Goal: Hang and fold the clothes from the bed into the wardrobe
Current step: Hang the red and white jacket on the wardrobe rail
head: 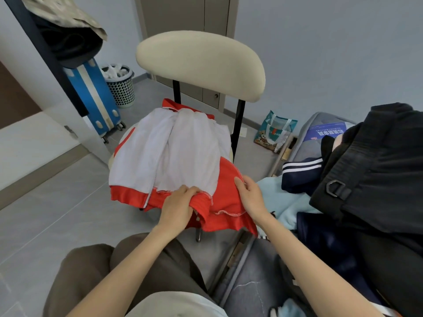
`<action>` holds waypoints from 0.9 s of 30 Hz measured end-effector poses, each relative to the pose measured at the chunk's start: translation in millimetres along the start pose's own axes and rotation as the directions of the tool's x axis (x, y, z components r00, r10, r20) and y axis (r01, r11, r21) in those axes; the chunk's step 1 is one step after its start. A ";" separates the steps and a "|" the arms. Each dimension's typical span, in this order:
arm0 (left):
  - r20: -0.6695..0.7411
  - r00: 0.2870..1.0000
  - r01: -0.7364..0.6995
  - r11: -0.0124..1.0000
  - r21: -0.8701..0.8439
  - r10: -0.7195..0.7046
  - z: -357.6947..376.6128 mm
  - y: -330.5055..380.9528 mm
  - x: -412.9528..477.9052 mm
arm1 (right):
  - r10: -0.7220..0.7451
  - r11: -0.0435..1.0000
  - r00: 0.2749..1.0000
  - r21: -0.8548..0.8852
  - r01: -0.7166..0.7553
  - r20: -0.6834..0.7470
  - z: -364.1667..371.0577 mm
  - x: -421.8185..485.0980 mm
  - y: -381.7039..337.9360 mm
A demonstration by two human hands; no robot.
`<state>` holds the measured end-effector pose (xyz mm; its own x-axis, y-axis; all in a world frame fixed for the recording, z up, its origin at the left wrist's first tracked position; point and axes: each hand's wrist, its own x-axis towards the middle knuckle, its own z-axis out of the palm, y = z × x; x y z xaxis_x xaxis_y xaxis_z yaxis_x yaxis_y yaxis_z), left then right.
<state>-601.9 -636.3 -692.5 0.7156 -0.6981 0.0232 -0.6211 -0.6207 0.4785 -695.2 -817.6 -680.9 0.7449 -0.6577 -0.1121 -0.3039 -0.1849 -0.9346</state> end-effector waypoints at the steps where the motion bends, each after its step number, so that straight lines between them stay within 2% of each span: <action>1: -0.040 0.998 0.046 0.994 -0.095 -0.050 -4.7 0.0 0.1 | 0.000 1.000 1.000 -0.010 0.000 -0.017 -4.8 0.8 -1.8; 3: -0.130 0.985 0.086 0.981 -0.176 -0.110 -15.2 -7.8 0.3 | 0.018 1.000 0.999 -0.015 -0.019 -0.033 -11.6 2.5 -5.8; 4: -0.145 0.985 0.078 0.987 -0.137 -0.098 -21.2 -13.4 -0.2 | 0.035 0.999 0.999 -0.002 -0.036 -0.035 -13.0 3.1 -8.3; 5: -0.115 0.991 0.062 0.995 -0.074 -0.070 -26.2 -19.5 -1.0 | 0.055 0.998 0.998 0.015 -0.055 -0.031 -13.4 3.2 -11.7; 7: 0.044 0.999 0.023 0.999 0.027 -0.024 -35.0 -27.5 -4.2 | 0.098 0.992 0.995 0.075 -0.097 0.000 -11.2 3.3 -22.5; 9: 0.185 0.983 -0.020 0.999 0.045 0.012 -39.9 -25.1 -9.5 | 0.146 0.974 0.987 0.164 -0.154 0.061 -6.7 5.5 -38.2; 11: 0.214 0.972 -0.105 0.994 0.039 0.094 -38.9 -16.6 -14.2 | 0.201 0.935 0.970 0.268 -0.232 0.138 -1.2 8.4 -59.0; 14: 0.055 0.981 -0.180 0.978 -0.108 0.187 -31.8 1.0 -18.7 | 0.257 0.826 0.934 0.446 -0.346 0.249 6.3 14.8 -90.2; 17: -0.183 0.976 -0.161 0.953 -0.255 0.116 -26.8 17.3 -17.4 | 0.264 0.775 0.911 0.492 -0.396 0.317 12.6 20.0 -112.0; 20: -0.304 0.952 -0.142 0.929 -0.340 0.035 -33.0 27.1 -16.4 | 0.270 0.754 0.886 0.491 -0.438 0.376 17.5 24.1 -123.1; 22: -0.332 0.941 -0.164 0.941 -0.295 0.061 -41.6 29.0 -16.3 | 0.264 0.751 0.875 0.482 -0.451 0.406 19.9 26.2 -126.9; 25: -0.382 0.912 -0.208 0.971 -0.121 0.148 -51.2 27.4 -16.4 | 0.253 0.784 0.873 0.440 -0.438 0.418 22.6 27.3 -130.0; 27: -0.420 0.895 -0.208 0.974 -0.092 0.152 -55.7 26.8 -18.0 | 0.251 0.817 0.882 0.402 -0.414 0.399 23.4 27.3 -131.0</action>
<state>-613.6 -620.4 -631.2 0.6803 -0.5691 0.4619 -0.7243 -0.4260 0.5421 -621.2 -794.3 -569.4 0.8180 -0.3347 -0.4679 -0.3181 0.4145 -0.8526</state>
